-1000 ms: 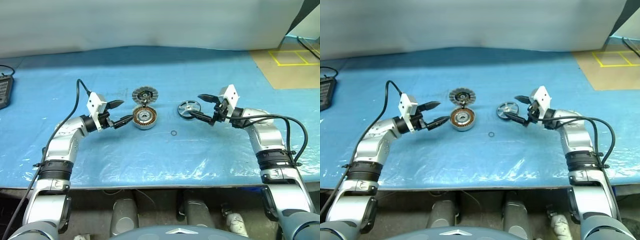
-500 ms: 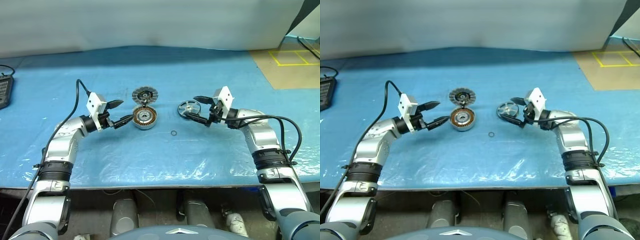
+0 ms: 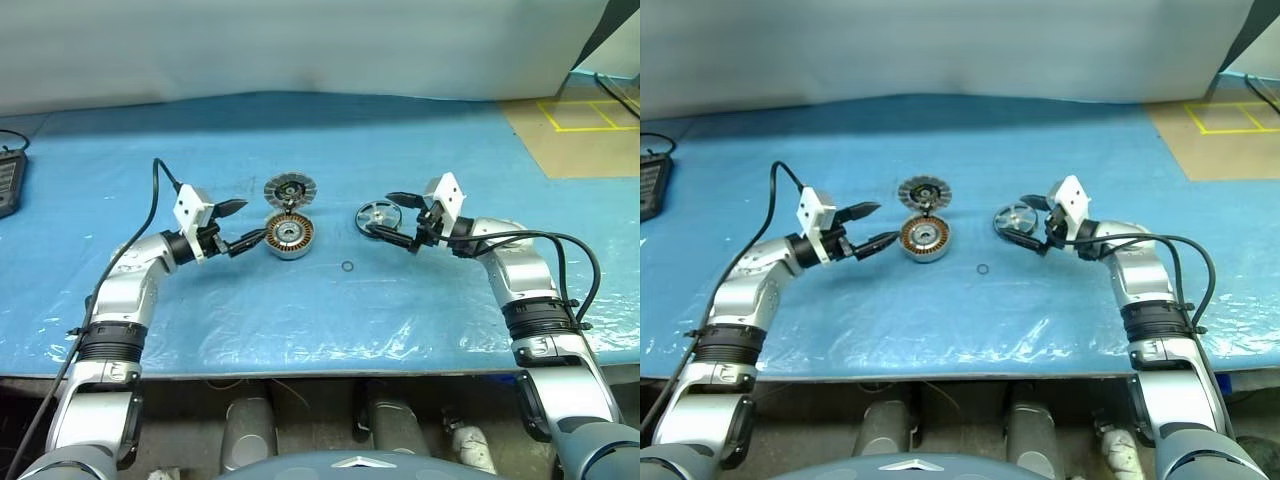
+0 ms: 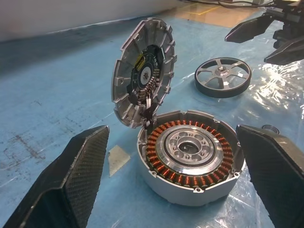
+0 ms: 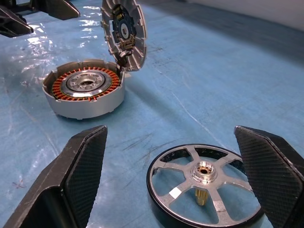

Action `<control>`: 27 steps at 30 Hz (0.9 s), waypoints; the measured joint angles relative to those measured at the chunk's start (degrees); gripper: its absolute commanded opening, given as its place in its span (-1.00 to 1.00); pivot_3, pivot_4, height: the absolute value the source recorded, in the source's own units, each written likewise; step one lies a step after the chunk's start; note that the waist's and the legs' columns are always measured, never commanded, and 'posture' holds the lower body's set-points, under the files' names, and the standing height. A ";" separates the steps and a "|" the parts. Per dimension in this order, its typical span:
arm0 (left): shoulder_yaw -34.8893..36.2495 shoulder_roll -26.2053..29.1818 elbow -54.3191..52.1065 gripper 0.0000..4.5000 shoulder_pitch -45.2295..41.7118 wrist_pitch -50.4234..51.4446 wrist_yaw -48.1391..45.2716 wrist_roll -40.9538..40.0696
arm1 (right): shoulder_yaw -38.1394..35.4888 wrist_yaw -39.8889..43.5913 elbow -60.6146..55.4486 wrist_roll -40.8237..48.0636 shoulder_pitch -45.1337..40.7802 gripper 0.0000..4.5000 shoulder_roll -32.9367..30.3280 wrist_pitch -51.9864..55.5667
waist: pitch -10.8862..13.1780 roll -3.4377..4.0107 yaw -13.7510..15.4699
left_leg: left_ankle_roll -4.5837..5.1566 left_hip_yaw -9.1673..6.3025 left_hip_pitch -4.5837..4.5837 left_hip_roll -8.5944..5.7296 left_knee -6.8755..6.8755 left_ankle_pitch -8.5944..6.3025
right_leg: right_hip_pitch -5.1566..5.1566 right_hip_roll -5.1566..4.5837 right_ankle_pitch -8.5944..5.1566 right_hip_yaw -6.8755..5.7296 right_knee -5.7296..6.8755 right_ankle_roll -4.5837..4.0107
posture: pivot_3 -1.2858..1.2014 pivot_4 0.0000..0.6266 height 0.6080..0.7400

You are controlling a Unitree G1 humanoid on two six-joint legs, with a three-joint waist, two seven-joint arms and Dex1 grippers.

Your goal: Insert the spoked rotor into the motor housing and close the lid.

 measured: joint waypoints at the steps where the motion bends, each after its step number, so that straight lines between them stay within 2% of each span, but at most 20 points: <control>1: -0.07 -0.11 0.00 1.00 0.11 0.00 0.03 0.00 | 0.18 0.09 0.18 -0.23 -0.26 0.98 -0.01 -0.02 | 0.00 0.00 -0.03 | 0.00 0.00 0.00 0.00 0.00 0.00 | 0.00 0.00 0.00 0.00 0.00 0.00 | 0.03 -0.52 1.00; 6: -0.20 -0.47 -0.01 1.00 0.30 0.00 0.16 0.17 | 2.64 2.31 1.64 -2.40 -1.79 0.98 -0.62 -0.25 | 0.00 -0.01 -0.03 | 0.00 0.00 -0.01 0.00 -0.01 0.00 | -0.02 0.00 0.00 0.00 0.00 0.01 | 0.03 -0.52 1.00; 12: -0.27 0.31 0.03 1.00 1.50 -0.07 -0.38 0.96 | 9.54 10.63 1.58 -6.15 -8.91 0.98 -3.75 -0.27 | 0.02 -0.03 -0.21 | 0.00 0.10 -0.03 0.02 -0.01 0.00 | -0.18 0.04 0.01 0.11 0.11 -0.02 | 0.03 -0.52 1.00; 17: -0.29 0.41 0.06 1.00 1.66 -0.20 -0.56 1.04 | 16.35 18.19 -1.54 -7.62 -16.43 0.98 -0.47 -0.96 | -0.03 -0.13 -0.26 | 0.00 0.10 0.00 0.10 -0.05 -0.01 | -0.25 0.11 0.00 0.14 0.21 -0.02 | 0.03 -0.52 1.00; 21: -0.84 0.51 -0.81 1.00 1.57 0.04 -0.62 1.27 | 18.19 17.86 2.08 -9.41 -18.47 0.98 2.11 -3.00 | 0.01 -0.25 0.19 | -0.01 0.12 -0.10 -0.01 0.00 -0.01 | -0.23 0.00 0.01 0.19 0.18 -0.04 | 0.03 -0.52 1.00; 27: -6.44 3.34 -0.69 1.00 -5.82 0.57 -6.43 3.80 | 16.72 15.83 3.94 -10.04 -17.25 0.98 -0.34 -3.85 | 0.05 -0.46 0.74 | -0.02 0.19 -0.10 -0.05 0.08 -0.01 | -0.20 -0.01 0.02 0.32 0.18 -0.06 | 0.03 -0.52 1.00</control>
